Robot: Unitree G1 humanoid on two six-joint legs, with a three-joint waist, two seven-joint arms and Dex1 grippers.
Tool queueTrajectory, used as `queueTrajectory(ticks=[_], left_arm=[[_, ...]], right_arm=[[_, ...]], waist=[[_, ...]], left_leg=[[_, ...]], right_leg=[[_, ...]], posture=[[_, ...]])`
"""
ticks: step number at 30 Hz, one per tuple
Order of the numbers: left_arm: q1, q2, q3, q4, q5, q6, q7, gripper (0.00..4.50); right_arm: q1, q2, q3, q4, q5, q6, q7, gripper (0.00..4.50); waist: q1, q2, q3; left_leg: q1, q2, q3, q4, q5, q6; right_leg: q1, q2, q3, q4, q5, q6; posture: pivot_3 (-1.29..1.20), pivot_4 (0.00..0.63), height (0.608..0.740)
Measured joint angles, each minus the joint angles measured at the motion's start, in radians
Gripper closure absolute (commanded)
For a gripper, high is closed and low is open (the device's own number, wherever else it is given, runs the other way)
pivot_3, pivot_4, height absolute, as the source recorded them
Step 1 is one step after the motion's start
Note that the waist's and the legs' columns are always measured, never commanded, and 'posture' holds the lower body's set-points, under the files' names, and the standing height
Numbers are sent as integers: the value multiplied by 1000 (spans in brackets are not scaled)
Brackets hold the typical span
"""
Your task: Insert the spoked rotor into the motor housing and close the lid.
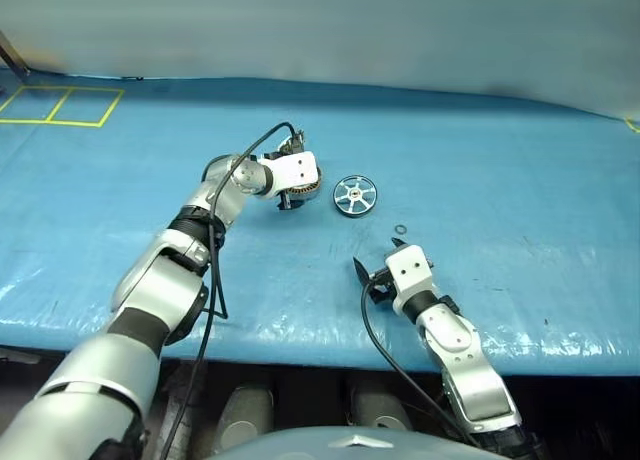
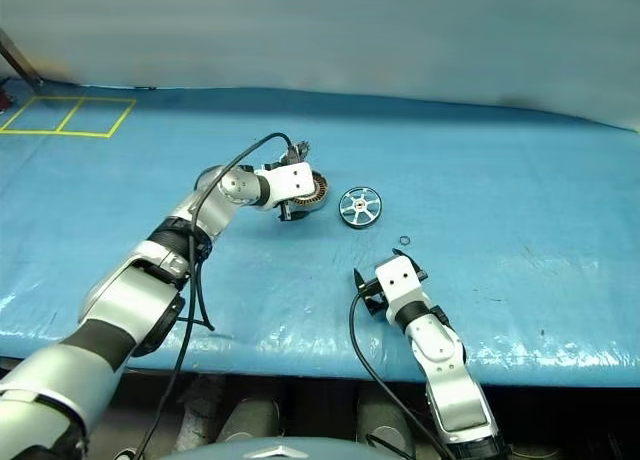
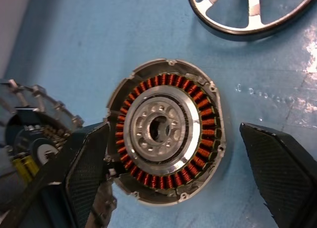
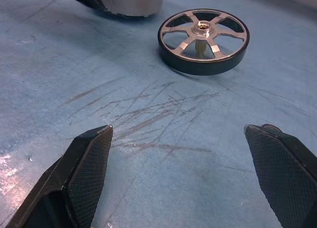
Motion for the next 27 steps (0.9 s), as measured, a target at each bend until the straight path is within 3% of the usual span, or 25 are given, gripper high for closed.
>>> queueTrajectory(ticks=[8, 19, 27], left_arm=[[-84, -46, -55, 132, 83, -81, -14, 0], [-160, -66, -107, 233, 185, -44, 0, 0], [-212, -59, -124, 274, 235, 21, -89, 0]], right_arm=[[36, 8, -1, -29, -13, 0, -21, 25], [37, 25, 1, -30, -27, 1, -43, 25], [43, 24, 29, -28, -45, 2, -38, 25]], waist=[[3, 0, 0], [-10, 0, 0], [-14, 0, 0]], left_leg=[[0, 0, 0, 1, 0, 0], [2, 0, 0, 1, 1, 0], [1, 0, 0, 1, 0, 0]], right_leg=[[0, 0, 0, 1, 0, 0], [1, 0, 1, 3, 0, 0], [0, 0, 1, 3, 0, 0]], posture=[[0, 150, 740], [0, 150, 740], [0, 150, 740]])
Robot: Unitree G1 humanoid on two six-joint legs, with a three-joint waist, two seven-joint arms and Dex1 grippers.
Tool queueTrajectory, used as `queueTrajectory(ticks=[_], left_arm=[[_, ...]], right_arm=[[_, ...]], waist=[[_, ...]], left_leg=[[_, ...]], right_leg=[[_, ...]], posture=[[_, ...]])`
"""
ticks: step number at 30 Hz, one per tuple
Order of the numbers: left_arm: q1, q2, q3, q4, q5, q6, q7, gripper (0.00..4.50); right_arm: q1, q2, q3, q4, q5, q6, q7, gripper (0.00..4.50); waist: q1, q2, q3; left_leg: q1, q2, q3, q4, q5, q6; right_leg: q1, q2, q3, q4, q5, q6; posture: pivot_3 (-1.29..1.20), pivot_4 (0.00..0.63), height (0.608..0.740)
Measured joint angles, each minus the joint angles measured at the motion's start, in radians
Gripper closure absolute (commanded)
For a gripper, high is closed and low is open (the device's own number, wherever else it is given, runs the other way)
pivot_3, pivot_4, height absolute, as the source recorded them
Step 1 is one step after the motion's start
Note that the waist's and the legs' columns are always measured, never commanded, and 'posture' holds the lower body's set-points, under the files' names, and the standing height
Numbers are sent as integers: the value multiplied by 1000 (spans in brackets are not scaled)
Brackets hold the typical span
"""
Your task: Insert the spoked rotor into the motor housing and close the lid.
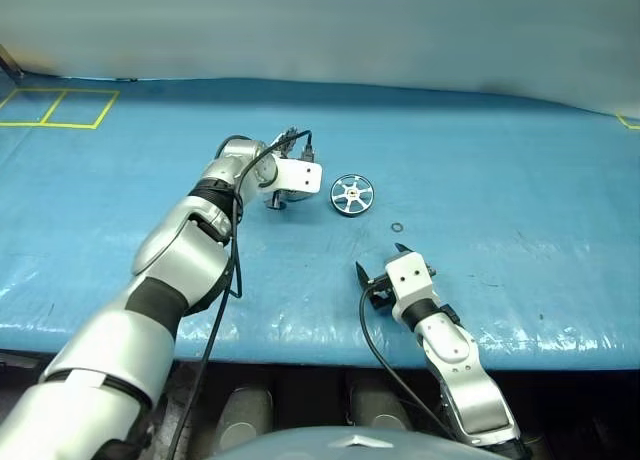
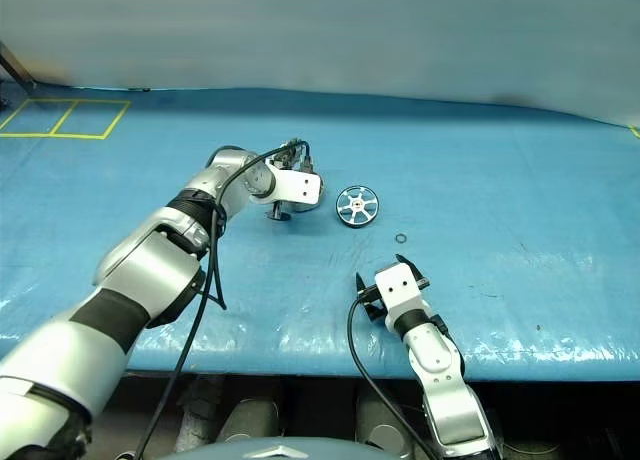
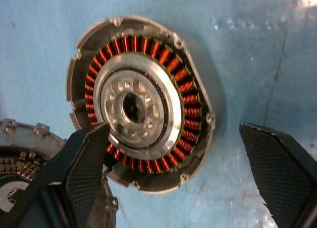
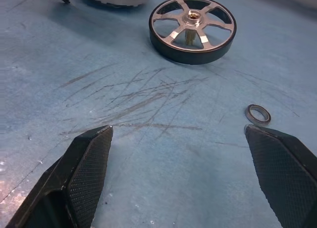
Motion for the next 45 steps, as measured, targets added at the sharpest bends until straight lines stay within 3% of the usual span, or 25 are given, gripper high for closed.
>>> queueTrajectory(ticks=[11, 35, 38, 40, 45], left_arm=[[-18, -68, -1, 20, 8, 32, 52, 0], [-23, -115, -67, 32, 112, 31, 100, 0], [-20, -116, -75, 33, 118, 29, 98, 556], [-16, -116, -81, 36, 120, 29, 94, 1174], [-9, -116, -89, 38, 120, 31, 107, 1174]], right_arm=[[-8, -30, 33, 1, -17, 16, 34, 25], [37, -91, 30, -66, -40, 57, 45, 25], [39, -91, 27, -68, -41, 60, 44, 0], [40, -91, 27, -68, -44, 60, 41, 0], [45, -91, 31, -69, -55, 60, 35, 0]], waist=[[12, -1, 0], [17, 0, 0], [17, 0, 0], [17, -1, 0], [17, -1, 0]], left_leg=[[-1, 0, 0, 1, 0, 0], [2, 0, 0, 3, 0, 0], [4, 0, 0, 3, 0, 0], [4, 0, 0, 3, 0, 0], [5, 0, 0, 4, 0, 0]], right_leg=[[0, 0, 0, 0, 0, 0], [4, 0, 0, 1, 0, 0], [5, 0, 0, 1, 0, 1], [6, 0, 0, 1, 0, 1], [7, 0, 0, 1, -1, 4]], posture=[[0, 150, 740], [0, 150, 740], [0, 150, 740], [0, 150, 740], [0, 150, 740]])
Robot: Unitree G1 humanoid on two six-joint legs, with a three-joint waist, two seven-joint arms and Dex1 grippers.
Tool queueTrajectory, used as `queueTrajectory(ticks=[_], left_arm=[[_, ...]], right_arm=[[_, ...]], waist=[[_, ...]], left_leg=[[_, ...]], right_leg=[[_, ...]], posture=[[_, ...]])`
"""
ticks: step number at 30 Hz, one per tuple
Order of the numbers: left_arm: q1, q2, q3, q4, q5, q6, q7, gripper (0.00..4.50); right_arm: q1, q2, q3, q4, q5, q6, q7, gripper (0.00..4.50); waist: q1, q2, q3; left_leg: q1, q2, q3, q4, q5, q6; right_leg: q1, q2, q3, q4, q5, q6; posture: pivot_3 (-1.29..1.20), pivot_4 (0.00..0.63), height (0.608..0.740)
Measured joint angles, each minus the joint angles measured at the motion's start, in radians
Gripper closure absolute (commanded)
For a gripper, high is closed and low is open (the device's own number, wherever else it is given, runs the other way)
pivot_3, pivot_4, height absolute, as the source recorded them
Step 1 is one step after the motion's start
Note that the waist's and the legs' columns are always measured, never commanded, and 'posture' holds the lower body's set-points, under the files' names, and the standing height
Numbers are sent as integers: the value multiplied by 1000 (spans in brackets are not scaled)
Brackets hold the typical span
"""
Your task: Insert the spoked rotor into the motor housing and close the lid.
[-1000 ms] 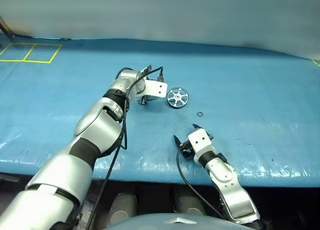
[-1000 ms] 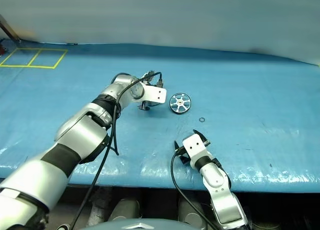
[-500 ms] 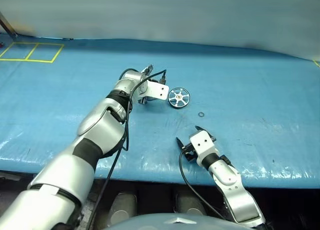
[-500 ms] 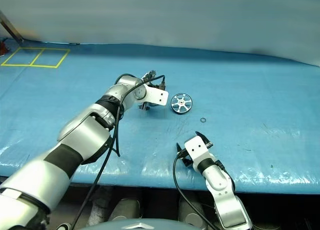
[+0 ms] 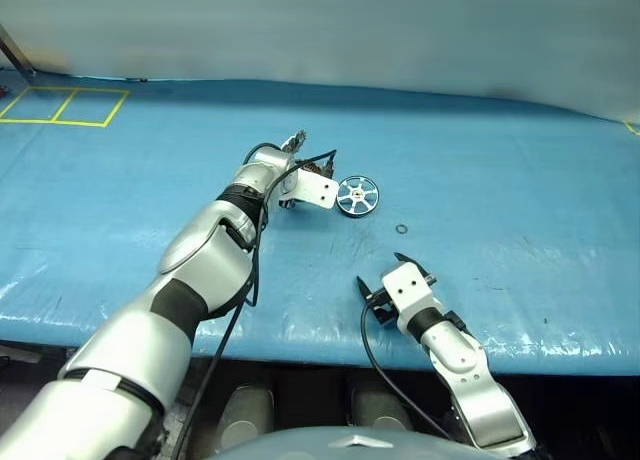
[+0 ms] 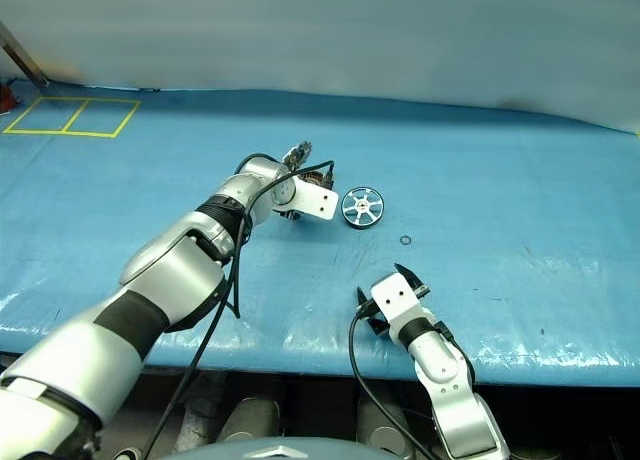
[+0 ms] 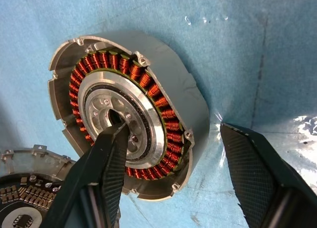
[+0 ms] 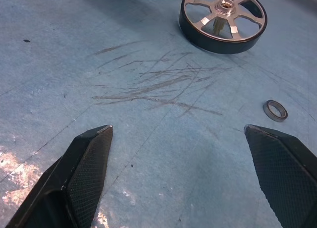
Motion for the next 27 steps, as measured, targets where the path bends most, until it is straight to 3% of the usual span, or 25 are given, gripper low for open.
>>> queueTrajectory(ticks=[11, 16, 27], left_arm=[[1, 1, -10, 0, 22, -33, 0, 1174], [-1, 8, -16, -4, 31, -46, -12, 2400], [0, 29, -10, -14, 28, -95, -34, 2494]], right_arm=[[3, 3, 2, 2, -24, -6, -16, 0], [2, 4, 2, 13, -34, -20, -32, 0], [-10, 10, 3, 29, -54, -29, -46, 0]], waist=[[-1, 0, 0], [0, 0, -1], [-1, 0, -1]], left_leg=[[0, 0, 0, 0, 0, 0], [0, 0, 0, 0, 0, 0], [1, 0, 0, 0, 0, 0]], right_leg=[[0, 0, 0, 0, 0, 1], [1, 0, 0, 0, 0, 1], [1, 0, 0, 0, 0, 1]], posture=[[0, 150, 740], [0, 150, 740], [0, 150, 740]])
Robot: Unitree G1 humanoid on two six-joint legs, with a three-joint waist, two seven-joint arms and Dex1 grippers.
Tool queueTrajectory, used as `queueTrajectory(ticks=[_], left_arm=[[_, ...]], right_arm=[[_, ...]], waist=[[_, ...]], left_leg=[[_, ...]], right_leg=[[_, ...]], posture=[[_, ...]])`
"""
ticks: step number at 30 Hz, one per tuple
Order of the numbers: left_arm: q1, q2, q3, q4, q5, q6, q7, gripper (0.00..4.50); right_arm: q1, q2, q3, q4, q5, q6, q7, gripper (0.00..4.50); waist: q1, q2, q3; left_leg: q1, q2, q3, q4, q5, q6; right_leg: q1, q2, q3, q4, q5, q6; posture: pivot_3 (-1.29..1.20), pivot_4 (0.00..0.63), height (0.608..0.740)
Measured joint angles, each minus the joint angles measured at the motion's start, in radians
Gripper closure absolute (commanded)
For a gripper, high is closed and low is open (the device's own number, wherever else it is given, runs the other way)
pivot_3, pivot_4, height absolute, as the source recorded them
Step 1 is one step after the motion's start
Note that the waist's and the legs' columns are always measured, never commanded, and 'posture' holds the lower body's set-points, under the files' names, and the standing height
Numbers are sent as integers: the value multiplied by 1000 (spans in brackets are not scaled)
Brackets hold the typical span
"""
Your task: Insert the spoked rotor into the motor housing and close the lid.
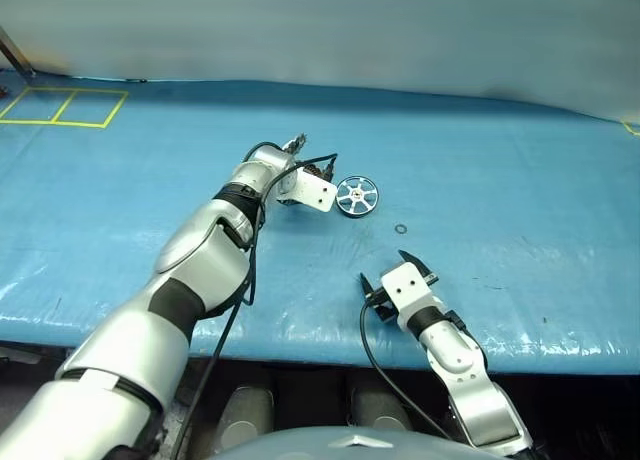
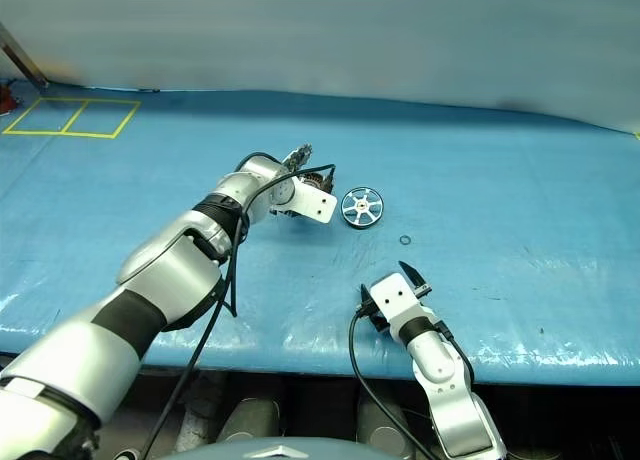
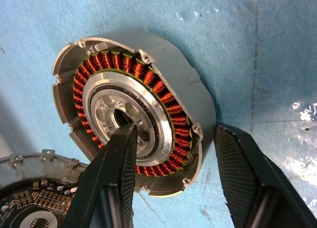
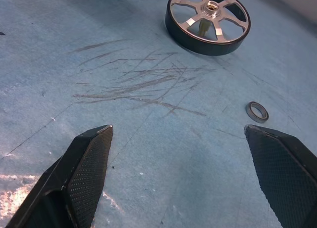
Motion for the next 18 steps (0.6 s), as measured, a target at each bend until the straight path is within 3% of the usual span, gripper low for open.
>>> queueTrajectory(ticks=[11, 18], left_arm=[[76, 199, 14, -253, -56, -301, -248, 2494], [264, 344, 46, -638, -94, -322, -355, 2494]], right_arm=[[-11, 11, 6, 40, -12, -44, -8, 0], [-22, 22, 4, 72, -11, -76, -22, 0]], waist=[[-6, 0, 0], [-11, 2, -2]], left_leg=[[0, 0, 0, 0, 0, 0], [2, 1, 0, 0, 0, 0]], right_leg=[[0, 0, 0, 0, 2, -4], [2, 0, 1, 0, 2, -4]], posture=[[0, 150, 740], [0, 150, 740]])
